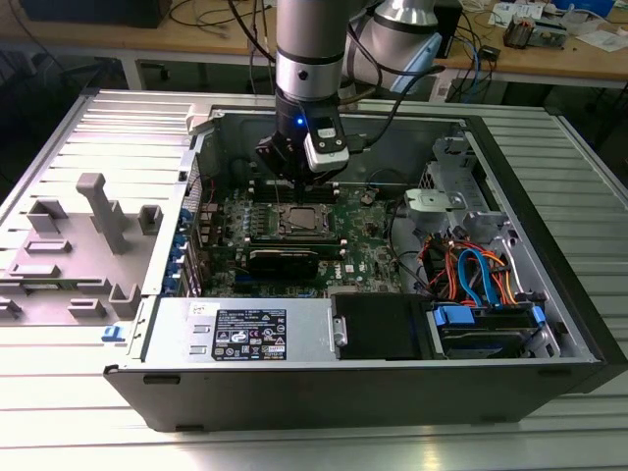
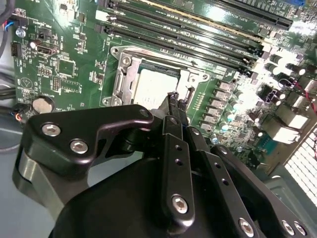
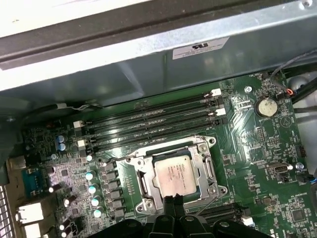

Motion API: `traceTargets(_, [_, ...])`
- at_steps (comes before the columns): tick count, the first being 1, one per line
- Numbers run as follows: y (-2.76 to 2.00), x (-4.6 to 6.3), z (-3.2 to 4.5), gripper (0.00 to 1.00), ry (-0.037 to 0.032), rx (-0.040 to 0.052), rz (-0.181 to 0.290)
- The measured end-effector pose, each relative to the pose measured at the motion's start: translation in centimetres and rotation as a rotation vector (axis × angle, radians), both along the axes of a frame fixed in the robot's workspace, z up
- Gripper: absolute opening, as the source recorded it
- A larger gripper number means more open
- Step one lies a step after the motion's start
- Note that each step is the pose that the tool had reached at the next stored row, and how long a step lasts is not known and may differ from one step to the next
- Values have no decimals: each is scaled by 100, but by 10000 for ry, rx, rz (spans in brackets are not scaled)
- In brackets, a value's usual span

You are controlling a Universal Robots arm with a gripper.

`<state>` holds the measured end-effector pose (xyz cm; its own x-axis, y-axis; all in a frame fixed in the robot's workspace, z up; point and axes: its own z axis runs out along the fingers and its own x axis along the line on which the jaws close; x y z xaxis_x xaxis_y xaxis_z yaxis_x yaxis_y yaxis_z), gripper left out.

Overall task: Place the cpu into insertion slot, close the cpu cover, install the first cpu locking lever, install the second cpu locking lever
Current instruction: 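Install the first cpu locking lever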

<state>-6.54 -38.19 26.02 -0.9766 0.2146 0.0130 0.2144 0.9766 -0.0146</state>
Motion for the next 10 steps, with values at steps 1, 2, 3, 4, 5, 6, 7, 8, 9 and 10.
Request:
traceTargets(1, [0, -1, 3, 11, -1, 1, 55])
traceTargets(2, [1, -3, 3, 11, -1, 2, 120])
traceTargets(3, [0, -8, 3, 11, -1, 0, 285])
traceTargets(4, [0, -11, 4, 11, 0, -1, 426])
traceTargets(5, [0, -11, 4, 11, 0, -2, 618])
traceTargets(6, [-1, -11, 4, 11, 0, -2, 951])
traceTargets(7, [0, -12, 3, 11, 0, -1, 1259])
traceTargets(8, [0, -11, 2, 11, 0, -2, 1450])
traceTargets(9, [0, -11, 2, 11, 0, -1, 1635])
traceTargets(10, [0, -12, 2, 11, 0, -2, 1895])
